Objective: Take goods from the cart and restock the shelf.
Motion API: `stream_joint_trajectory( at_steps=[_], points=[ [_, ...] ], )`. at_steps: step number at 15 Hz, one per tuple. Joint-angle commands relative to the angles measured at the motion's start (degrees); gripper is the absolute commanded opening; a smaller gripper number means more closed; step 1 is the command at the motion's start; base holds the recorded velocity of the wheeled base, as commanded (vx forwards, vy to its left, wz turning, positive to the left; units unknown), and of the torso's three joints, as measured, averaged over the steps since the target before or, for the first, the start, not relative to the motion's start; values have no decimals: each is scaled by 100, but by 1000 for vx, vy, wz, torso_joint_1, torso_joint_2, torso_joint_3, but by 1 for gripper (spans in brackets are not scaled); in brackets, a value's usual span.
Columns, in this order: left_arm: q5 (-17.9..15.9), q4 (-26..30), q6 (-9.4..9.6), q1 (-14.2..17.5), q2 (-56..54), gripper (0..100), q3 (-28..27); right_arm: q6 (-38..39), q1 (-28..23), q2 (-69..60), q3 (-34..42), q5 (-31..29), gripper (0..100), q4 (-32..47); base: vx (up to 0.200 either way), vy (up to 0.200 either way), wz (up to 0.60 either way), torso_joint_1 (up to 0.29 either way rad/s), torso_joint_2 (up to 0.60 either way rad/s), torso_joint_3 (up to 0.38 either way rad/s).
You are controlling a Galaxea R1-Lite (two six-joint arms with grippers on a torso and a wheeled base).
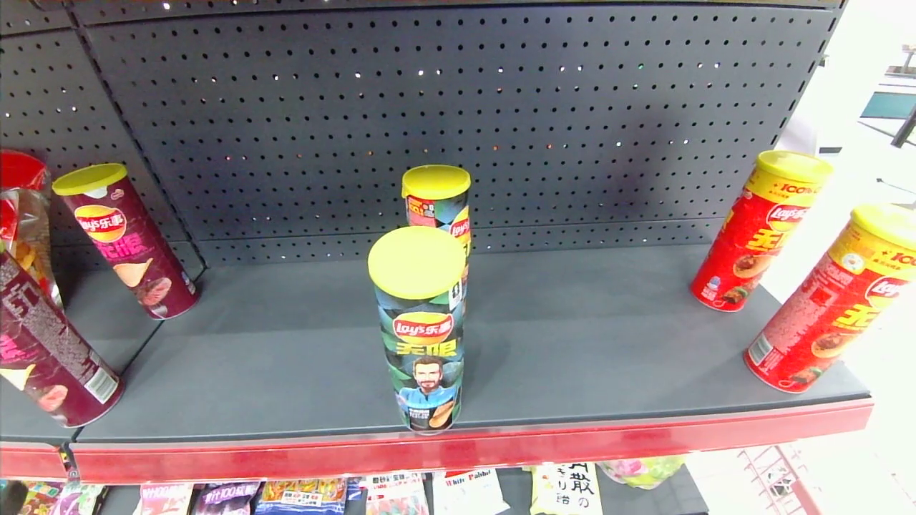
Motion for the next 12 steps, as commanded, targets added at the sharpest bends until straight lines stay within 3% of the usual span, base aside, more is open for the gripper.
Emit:
stream_joint_trajectory(
  at_steps=[1, 2, 3, 5, 9, 11, 12],
  points=[
    [-560, -146, 493, -30, 1728, 100, -615, 18, 9, 7, 121, 39, 100, -34, 0, 0, 0, 0, 0, 0],
    [-551, -463, 686, -48, 2194, 100, -607, 18, 0, 7, 121, 21, 100, -34, 0, 0, 0, 0, 0, 0],
    [-533, -744, 721, -57, 2545, 100, -607, 9, 0, 7, 121, 48, 100, -34, 0, 0, 0, 0, 0, 0],
    [-349, -1263, 721, -92, 3134, 100, -607, 27, 9, 7, 121, 48, 100, -43, 0, 0, 0, 0, 0, 0],
    [-191, -2871, 757, -610, 4505, 100, -545, 71, 9, 7, 121, 65, 100, -34, 0, 0, 0, 0, 0, 0],
    [249, -3926, 757, -610, 5366, 100, -343, 71, 9, 7, 121, 65, 100, -34, 0, 0, 0, 0, 0, 0],
    [811, -4365, 713, -742, 5709, 100, -150, 71, 9, 7, 121, 65, 100, -34, 0, 0, 0, 0, 0, 0]
  ],
)
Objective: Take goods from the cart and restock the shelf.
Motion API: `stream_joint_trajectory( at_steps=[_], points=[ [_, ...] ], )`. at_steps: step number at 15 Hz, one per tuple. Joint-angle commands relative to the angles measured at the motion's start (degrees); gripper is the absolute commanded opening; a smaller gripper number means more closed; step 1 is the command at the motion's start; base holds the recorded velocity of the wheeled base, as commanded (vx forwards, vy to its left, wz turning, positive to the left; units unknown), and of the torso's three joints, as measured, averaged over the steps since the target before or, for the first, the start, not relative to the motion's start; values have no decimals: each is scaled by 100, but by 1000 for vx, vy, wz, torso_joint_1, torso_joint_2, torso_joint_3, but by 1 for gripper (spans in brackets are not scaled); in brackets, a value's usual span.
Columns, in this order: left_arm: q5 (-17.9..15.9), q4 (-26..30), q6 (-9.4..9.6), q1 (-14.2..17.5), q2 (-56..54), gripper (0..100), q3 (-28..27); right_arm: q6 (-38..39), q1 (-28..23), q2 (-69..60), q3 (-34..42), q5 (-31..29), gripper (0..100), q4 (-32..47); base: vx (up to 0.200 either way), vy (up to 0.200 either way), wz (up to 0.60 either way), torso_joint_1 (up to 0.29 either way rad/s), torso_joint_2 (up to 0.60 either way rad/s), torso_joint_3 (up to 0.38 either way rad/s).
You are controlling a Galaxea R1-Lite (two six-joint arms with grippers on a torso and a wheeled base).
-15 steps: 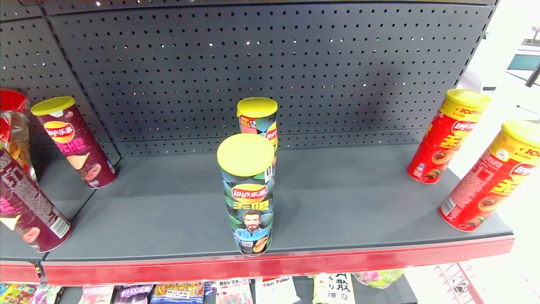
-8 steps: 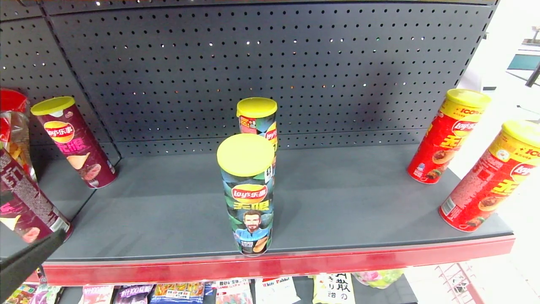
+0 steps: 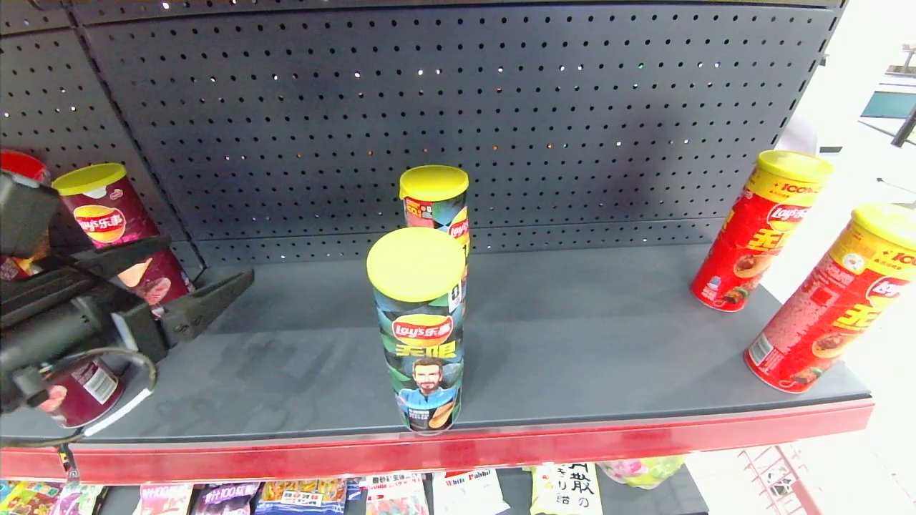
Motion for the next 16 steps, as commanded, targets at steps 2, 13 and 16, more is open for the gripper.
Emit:
stream_joint_trajectory(
  at_steps=[2, 13, 16],
  points=[
    [1139, -525, -379, -719, 1135, 100, 369, -6, 1, 7, -1, -2, 100, 1, 0, 0, 0, 0, 0, 0],
    [1315, 1672, -704, -2046, 282, 100, 395, -6, 9, 7, -1, 7, 100, 1, 0, 0, 0, 0, 0, 0],
    [1719, 1654, -687, -2151, 730, 100, 290, 3, 9, 7, -1, -2, 100, 1, 0, 0, 0, 0, 0, 0]
  ],
)
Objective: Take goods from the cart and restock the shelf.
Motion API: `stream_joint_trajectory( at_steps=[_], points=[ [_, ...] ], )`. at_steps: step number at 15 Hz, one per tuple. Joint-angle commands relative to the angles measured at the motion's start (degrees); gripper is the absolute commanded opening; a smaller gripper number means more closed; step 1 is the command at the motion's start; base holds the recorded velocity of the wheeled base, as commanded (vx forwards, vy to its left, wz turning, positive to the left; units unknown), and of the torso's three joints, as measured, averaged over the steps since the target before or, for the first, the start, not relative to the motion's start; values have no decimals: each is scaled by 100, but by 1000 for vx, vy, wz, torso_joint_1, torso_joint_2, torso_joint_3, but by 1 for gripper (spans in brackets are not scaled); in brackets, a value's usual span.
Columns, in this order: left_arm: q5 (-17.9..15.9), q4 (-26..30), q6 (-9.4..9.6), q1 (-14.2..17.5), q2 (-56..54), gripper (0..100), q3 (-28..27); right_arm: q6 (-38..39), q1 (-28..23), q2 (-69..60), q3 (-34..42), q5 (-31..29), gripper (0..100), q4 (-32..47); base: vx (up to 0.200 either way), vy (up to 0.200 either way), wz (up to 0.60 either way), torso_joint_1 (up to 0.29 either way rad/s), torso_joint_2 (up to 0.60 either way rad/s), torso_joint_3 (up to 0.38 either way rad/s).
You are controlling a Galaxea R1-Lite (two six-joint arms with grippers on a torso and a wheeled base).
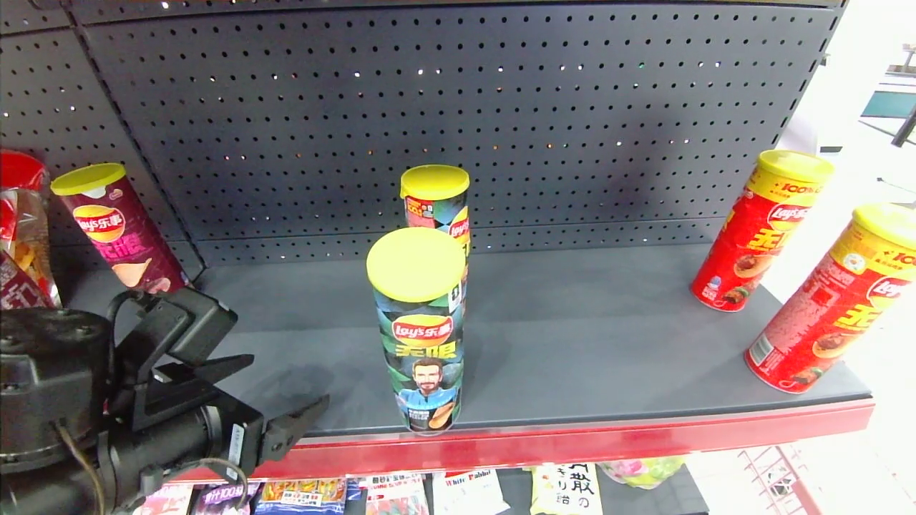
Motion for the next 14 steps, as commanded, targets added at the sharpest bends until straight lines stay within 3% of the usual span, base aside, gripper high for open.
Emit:
stream_joint_trajectory(
  at_steps=[1, 5, 14],
  points=[
    [108, -32, -15, -109, 362, 100, -98, -2, 5, 7, 1, -8, 100, -1, 0, 0, 0, 0, 0, 0],
    [-59, -102, -68, -373, 669, 100, -274, -2, 5, 7, 1, 1, 100, -1, 0, 0, 0, 0, 0, 0],
    [-86, -375, -59, -408, 1197, 100, -520, -2, 5, 7, 1, -8, 100, -1, 0, 0, 0, 0, 0, 0]
  ],
)
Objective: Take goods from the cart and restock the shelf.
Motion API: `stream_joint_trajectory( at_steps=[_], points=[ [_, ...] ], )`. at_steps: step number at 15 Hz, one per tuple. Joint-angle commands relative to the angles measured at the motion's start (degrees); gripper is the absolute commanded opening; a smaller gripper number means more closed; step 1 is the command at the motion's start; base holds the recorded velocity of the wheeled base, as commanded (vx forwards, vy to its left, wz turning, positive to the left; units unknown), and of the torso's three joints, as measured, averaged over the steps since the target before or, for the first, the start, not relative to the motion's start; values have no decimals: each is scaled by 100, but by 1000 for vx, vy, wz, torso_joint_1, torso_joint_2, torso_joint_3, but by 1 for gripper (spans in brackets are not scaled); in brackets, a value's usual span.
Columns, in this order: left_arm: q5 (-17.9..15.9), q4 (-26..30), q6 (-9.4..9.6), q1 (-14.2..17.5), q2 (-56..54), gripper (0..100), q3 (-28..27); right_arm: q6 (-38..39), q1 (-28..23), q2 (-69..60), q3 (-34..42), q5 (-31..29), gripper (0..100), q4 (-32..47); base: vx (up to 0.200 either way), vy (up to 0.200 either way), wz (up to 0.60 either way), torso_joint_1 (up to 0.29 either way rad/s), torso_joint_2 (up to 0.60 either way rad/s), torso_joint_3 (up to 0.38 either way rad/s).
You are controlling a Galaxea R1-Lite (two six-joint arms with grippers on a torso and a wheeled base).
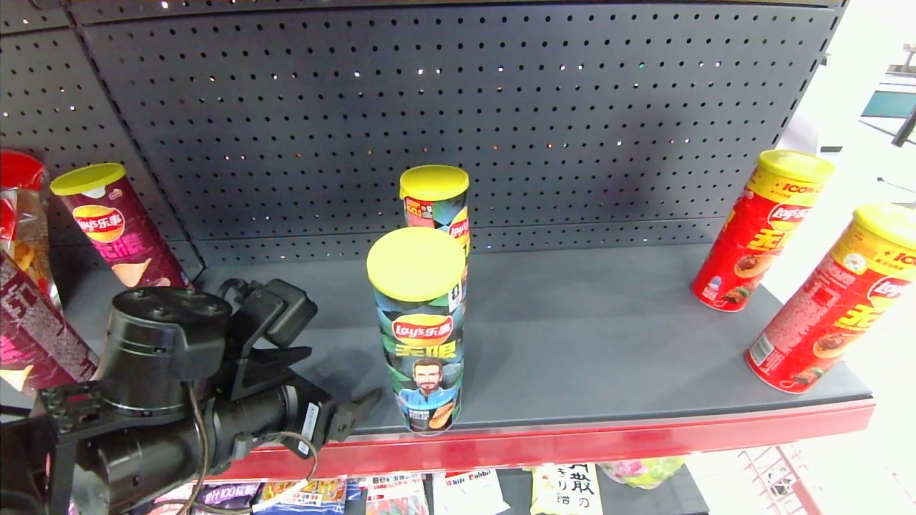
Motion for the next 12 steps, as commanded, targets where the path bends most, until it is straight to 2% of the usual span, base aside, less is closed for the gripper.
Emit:
stream_joint_trajectory(
  at_steps=[1, 12],
  points=[
    [-1, 6, -2, -5, 87, 100, -25, -2, 2, 7, -1, 3, 100, -1, 0, 0, 0, 0, 0, 0],
    [-62, -3, 7, -5, 289, 100, -342, -2, 2, 7, -1, 3, 100, -1, 0, 0, 0, 0, 0, 0]
  ],
)
